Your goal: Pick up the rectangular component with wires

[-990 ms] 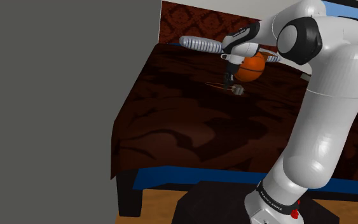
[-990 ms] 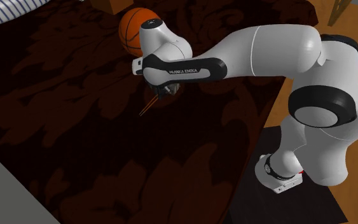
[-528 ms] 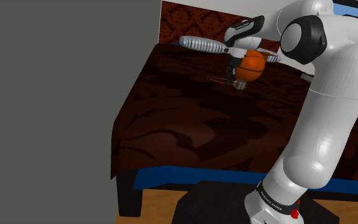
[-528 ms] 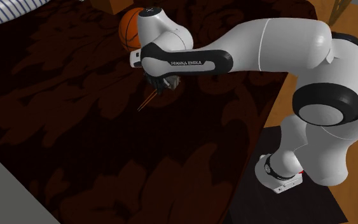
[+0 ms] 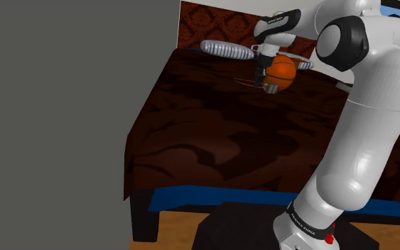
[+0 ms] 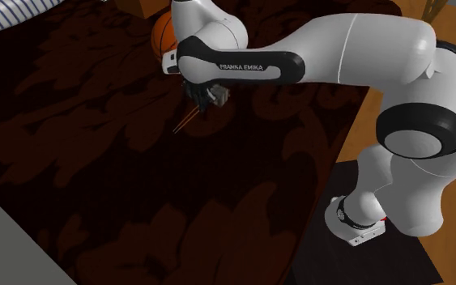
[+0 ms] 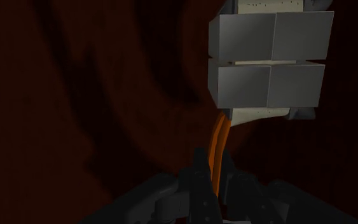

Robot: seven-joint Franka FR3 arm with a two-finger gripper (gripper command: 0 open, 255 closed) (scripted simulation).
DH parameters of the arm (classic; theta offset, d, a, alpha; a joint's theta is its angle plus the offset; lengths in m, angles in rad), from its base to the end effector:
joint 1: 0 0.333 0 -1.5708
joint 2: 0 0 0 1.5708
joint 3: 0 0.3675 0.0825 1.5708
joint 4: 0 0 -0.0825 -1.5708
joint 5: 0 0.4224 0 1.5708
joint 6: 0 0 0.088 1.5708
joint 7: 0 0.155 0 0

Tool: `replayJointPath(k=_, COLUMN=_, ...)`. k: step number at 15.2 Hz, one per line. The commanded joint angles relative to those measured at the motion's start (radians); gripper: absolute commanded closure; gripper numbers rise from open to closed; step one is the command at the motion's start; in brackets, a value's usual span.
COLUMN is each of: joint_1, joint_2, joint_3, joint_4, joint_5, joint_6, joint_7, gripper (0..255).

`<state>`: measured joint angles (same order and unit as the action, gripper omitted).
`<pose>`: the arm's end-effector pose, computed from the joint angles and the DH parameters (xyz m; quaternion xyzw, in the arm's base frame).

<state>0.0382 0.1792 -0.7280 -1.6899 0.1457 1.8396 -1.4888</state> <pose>0.5302 -0.3802 0.5043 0.9266 0.3757 0.0138 0.0026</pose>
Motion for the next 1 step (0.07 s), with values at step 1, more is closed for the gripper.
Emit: replayJointPath(k=1, joint_1=-0.001, joint_2=0.001, joint_3=0.0, joint_4=0.009, joint_5=0.001, joint_6=-0.008, joint_7=0.0, gripper=255)
